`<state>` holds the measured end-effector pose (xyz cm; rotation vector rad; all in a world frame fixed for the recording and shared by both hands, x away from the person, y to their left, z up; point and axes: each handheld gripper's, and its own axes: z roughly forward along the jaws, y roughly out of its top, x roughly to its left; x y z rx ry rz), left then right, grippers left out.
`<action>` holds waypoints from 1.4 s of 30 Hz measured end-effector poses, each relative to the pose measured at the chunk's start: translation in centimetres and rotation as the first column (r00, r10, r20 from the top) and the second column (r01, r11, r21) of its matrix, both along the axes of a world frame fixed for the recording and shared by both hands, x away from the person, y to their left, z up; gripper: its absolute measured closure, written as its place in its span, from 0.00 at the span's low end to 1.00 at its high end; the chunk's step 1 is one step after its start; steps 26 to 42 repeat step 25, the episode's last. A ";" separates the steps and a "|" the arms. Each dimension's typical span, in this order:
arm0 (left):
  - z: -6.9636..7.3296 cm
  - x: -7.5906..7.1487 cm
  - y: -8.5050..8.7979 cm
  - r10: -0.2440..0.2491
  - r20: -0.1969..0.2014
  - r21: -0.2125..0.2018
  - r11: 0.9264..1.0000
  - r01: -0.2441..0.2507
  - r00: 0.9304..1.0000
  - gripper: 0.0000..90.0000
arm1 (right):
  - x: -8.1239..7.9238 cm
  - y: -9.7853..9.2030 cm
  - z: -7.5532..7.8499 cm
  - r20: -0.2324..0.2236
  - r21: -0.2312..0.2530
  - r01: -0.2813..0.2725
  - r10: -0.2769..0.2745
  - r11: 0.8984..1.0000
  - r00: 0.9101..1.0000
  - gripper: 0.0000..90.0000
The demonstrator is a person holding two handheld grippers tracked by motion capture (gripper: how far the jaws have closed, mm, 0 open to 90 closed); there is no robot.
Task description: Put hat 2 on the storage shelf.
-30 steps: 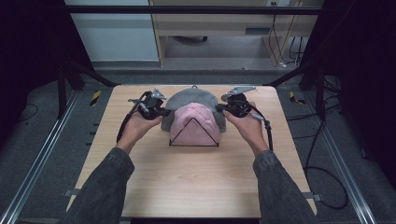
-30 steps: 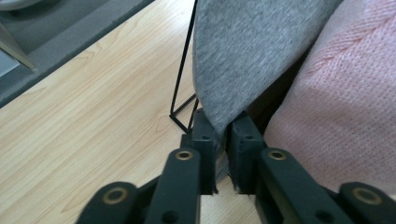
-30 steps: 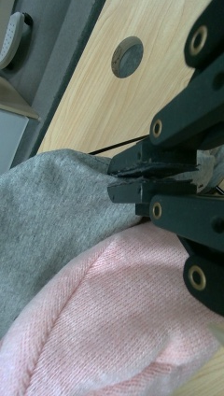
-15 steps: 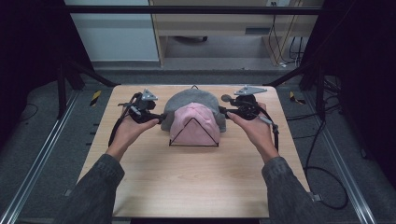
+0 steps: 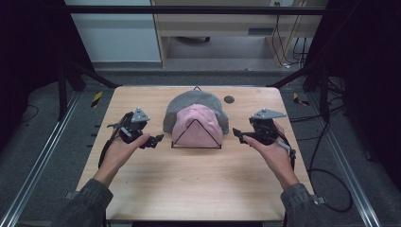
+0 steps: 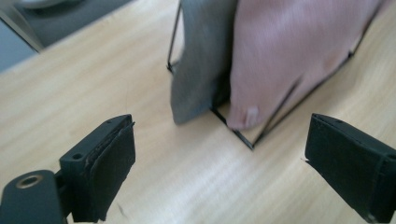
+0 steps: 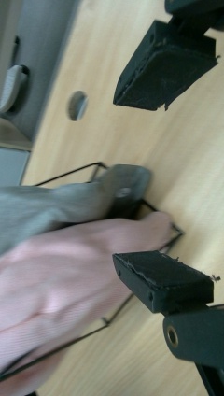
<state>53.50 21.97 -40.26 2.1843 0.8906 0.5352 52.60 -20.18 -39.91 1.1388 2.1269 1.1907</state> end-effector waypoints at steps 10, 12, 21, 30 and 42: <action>-5.4 -2.2 2.5 0.066 -0.116 0.040 0.997 -0.061 0.991 0.10 | -2.6 -1.6 -6.7 -0.136 -0.064 0.028 -0.037 0.998 0.990 0.13; -6.0 -2.2 2.9 0.080 -0.126 0.051 0.996 -0.074 0.989 0.10 | -2.7 -1.7 -7.4 -0.163 -0.067 0.033 -0.043 0.997 0.986 0.12; -7.6 -2.8 3.3 0.091 -0.165 0.123 0.990 -0.071 0.982 0.09 | -3.1 -1.9 -9.7 -0.265 -0.082 0.022 -0.044 0.996 0.963 0.13; -7.5 -2.8 3.5 0.101 -0.157 0.118 0.989 -0.083 0.982 0.09 | -3.1 -1.7 -10.0 -0.283 -0.092 0.024 -0.049 0.996 0.958 0.12; -7.5 -2.8 3.5 0.101 -0.157 0.118 0.989 -0.083 0.982 0.09 | -3.1 -1.7 -10.0 -0.283 -0.092 0.024 -0.049 0.996 0.958 0.12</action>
